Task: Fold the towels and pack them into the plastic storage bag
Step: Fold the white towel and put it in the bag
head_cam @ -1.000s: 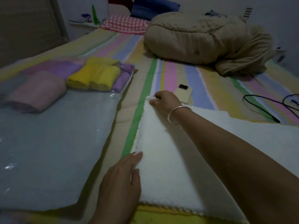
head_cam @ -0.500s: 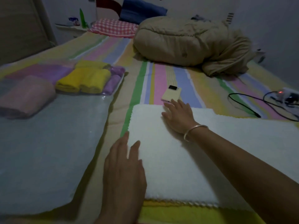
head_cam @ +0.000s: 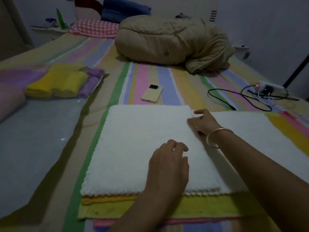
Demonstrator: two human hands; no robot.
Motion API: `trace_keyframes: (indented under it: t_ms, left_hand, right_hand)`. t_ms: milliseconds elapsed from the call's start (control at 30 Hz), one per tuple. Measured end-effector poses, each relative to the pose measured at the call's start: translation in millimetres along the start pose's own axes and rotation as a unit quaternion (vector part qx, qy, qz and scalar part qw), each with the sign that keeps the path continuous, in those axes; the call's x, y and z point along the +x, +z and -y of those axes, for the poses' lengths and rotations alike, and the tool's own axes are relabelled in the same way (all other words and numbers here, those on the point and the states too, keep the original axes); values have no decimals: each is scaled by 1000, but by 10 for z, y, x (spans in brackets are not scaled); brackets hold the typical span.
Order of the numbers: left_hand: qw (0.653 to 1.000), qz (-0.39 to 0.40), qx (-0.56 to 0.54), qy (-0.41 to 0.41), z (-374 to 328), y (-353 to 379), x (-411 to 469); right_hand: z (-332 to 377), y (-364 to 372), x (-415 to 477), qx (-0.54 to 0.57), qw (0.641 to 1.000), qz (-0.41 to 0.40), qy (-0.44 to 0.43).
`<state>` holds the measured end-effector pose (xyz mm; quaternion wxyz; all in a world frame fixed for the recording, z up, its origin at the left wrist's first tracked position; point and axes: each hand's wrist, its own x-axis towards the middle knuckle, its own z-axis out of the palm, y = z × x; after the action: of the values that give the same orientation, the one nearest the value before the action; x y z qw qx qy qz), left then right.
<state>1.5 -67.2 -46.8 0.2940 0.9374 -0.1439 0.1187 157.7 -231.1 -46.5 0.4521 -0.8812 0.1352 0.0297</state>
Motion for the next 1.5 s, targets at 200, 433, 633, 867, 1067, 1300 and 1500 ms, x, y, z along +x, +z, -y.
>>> trace_keyframes:
  t_ms: [200, 433, 633, 867, 1067, 1300, 1500]
  left_hand:
    - [983, 128, 103, -82, -477, 116, 197]
    - [944, 240, 178, -141, -640, 316, 329]
    - [972, 158, -74, -156, -267, -178, 176]
    - [928, 37, -270, -253, 419, -760, -342]
    - [925, -54, -241, -289, 897, -958, -705]
    - [929, -70, -213, -295, 1210, -973, -808]
    - [955, -86, -109, -263, 1190, -980, -816]
  right_hand:
    - [91, -51, -73, 20, 995, 97, -2]
    - [173, -56, -28, 49, 991, 122, -19]
    - [475, 50, 13, 46, 992, 84, -81]
    - [1190, 706, -152, -18, 981, 92, -170]
    - [1493, 1605, -238, -130, 963, 105, -213]
    - [1544, 2058, -319, -173, 955, 95, -220]
    - [1450, 1815, -395, -51, 951, 93, -290]
